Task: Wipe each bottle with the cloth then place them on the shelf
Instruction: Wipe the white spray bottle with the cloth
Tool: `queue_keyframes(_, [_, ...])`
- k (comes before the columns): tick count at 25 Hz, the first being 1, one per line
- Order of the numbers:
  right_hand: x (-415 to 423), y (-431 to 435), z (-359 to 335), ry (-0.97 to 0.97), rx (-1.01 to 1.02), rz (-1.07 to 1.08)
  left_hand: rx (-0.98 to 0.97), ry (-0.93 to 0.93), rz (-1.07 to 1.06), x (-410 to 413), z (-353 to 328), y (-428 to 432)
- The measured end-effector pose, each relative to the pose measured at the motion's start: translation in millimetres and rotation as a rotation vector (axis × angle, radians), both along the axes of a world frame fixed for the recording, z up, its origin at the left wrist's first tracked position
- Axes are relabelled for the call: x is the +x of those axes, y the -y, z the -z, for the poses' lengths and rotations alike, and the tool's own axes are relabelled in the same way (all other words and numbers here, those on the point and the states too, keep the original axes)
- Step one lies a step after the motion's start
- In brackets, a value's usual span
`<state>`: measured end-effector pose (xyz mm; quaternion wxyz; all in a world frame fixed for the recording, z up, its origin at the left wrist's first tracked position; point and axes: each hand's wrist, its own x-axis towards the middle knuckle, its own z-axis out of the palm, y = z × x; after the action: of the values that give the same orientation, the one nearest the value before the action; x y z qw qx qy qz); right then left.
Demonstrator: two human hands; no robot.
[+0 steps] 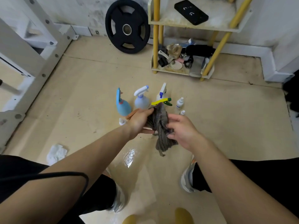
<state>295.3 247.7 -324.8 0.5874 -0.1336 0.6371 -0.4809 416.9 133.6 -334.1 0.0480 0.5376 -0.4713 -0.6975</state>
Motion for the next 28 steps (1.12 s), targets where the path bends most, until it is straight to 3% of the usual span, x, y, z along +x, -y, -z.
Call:
queue_keyframes(4, [18.9,-9.7,35.1,-0.338,0.132,0.103,0.055,-0.056,0.156,-7.8,16.1,-22.7])
queue_keyframes(7, [13.0,-20.5,44.4,-0.64,0.118,-0.046,-0.017,-0.027,0.186,-9.0,27.5,-26.6])
queue_keyframes(9, [7.9,-30.5,50.2,-0.571,0.101,-0.027,-0.024,-0.026,0.156,-8.4,30.5,-25.4])
queue_keyframes(14, [8.2,-42.1,63.3,-0.025,0.097,-0.062,0.039,-0.086,0.21,-4.3,48.1,-32.5])
queue_keyframes(16, [9.7,-40.8,71.0,-0.028,0.146,-0.017,-0.054,0.032,0.247,-2.1,51.8,-31.0])
queue_keyframes(19, [3.0,-41.2,86.8,-0.089,0.256,0.066,-0.472,0.275,0.367,8.1,62.7,-13.8])
queue_keyframes(21, [-6.1,-41.2,97.3,-0.13,0.326,0.088,-0.64,0.37,0.398,13.8,72.3,-1.7])
queue_keyframes(24, [-16.0,-39.8,106.9,-0.172,0.385,0.114,-0.73,0.456,0.448,10.8,89.5,11.6])
queue_keyframes(28, [-19.9,-33.9,127.5,-0.181,0.447,0.109,-0.662,0.408,0.458,3.5,118.3,17.1])
